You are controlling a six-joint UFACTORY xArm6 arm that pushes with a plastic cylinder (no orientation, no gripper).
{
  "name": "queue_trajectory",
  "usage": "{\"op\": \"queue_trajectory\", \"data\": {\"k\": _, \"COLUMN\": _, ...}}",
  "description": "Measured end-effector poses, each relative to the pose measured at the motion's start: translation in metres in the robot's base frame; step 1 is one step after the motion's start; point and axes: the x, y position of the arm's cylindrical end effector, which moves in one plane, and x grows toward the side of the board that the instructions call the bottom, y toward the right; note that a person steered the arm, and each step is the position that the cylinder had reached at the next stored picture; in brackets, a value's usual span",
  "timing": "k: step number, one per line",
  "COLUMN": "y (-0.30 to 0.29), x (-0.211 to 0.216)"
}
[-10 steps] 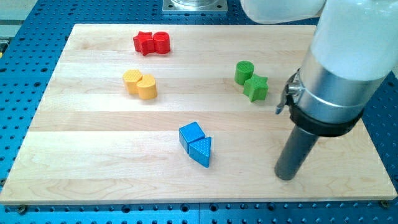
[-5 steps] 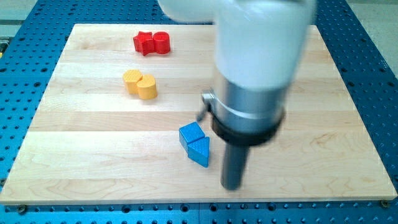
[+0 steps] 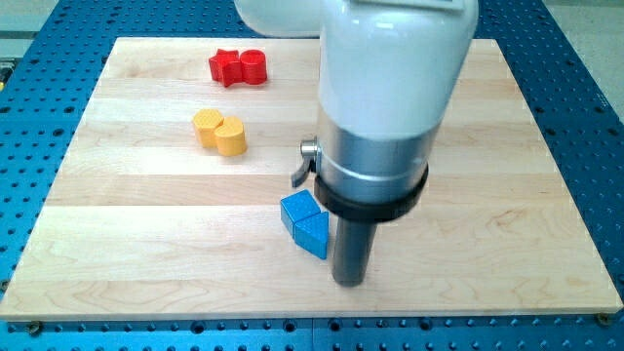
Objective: Push blue blocks into the yellow blocks
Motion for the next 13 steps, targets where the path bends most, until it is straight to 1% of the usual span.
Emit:
{"op": "queue_trajectory", "data": {"k": 1, "y": -0.054, "x": -0.018}}
{"op": "queue_trajectory", "data": {"k": 2, "y": -0.062, "x": -0.079}}
{"op": "queue_trajectory", "data": {"k": 3, "y": -0.140, "x": -0.096}}
{"op": "queue_trajectory", "data": {"k": 4, "y": -0.121, "x": -0.048}}
{"op": "queue_trajectory", "data": {"k": 5, "y": -0.177, "x": -0.063}}
{"op": "queue_trajectory", "data": {"k": 6, "y": -0.192, "x": -0.121}}
{"op": "queue_trajectory", "data": {"k": 7, "y": -0.198, "x": -0.146}}
{"op": "queue_trajectory", "data": {"k": 8, "y": -0.200, "x": -0.086}}
{"op": "queue_trajectory", "data": {"k": 9, "y": -0.132, "x": -0.029}}
{"op": "queue_trajectory", "data": {"k": 10, "y": -0.054, "x": -0.045}}
{"op": "queue_trajectory", "data": {"k": 11, "y": -0.070, "x": -0.079}}
{"op": "queue_trajectory", "data": {"k": 12, "y": -0.059, "x": -0.079}}
{"op": "queue_trajectory", "data": {"k": 13, "y": -0.019, "x": -0.089}}
